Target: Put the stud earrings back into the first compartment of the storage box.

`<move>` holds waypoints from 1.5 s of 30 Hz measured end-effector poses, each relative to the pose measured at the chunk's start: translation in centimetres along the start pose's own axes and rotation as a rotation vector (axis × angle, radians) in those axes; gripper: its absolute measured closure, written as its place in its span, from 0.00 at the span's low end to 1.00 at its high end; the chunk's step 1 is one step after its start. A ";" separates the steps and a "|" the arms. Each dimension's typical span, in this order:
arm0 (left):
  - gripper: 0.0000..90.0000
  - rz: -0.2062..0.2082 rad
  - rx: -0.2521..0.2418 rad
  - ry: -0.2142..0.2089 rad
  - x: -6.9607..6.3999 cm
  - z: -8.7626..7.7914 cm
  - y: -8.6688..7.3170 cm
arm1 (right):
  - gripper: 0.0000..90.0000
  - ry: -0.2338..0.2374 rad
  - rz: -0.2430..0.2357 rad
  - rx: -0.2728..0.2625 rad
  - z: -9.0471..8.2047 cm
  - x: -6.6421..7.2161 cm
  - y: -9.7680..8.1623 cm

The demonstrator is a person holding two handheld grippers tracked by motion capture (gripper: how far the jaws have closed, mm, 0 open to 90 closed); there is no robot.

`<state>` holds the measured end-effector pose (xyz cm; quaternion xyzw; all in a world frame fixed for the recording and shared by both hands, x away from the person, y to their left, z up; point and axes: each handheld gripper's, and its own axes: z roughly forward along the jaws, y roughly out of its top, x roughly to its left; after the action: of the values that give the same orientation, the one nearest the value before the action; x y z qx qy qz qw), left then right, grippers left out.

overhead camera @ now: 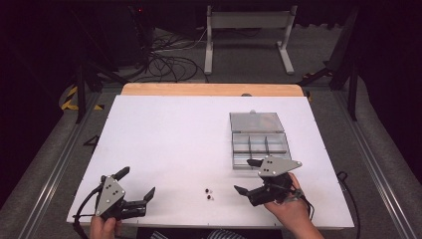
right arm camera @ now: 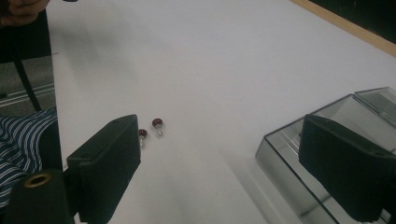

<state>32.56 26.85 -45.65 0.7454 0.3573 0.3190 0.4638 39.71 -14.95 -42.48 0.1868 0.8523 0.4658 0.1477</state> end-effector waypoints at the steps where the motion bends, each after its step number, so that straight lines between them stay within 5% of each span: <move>1: 0.03 0.001 0.001 0.000 0.0 0.0 0.0 | 0.15 0.011 -0.007 0.003 0.5 0.2 0.3; 11: 0.03 0.004 0.003 -0.001 0.0 0.0 0.0 | 0.15 0.063 -0.030 0.010 2.7 1.2 1.7; 29: 0.03 0.010 0.006 -0.004 0.1 0.0 0.0 | 0.18 0.184 0.000 0.027 6.9 2.5 2.8; 39: 0.03 0.013 0.011 -0.003 0.1 0.0 0.0 | 0.40 0.123 -0.017 0.080 7.7 2.6 2.7; 45: 0.03 0.012 0.014 -0.004 0.1 0.1 0.0 | 0.47 0.137 0.006 0.155 8.6 2.2 2.6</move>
<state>32.68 26.88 -45.70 0.7513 0.3541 0.3179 0.4573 41.89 -6.25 -44.92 0.1679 0.8933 0.4105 0.0728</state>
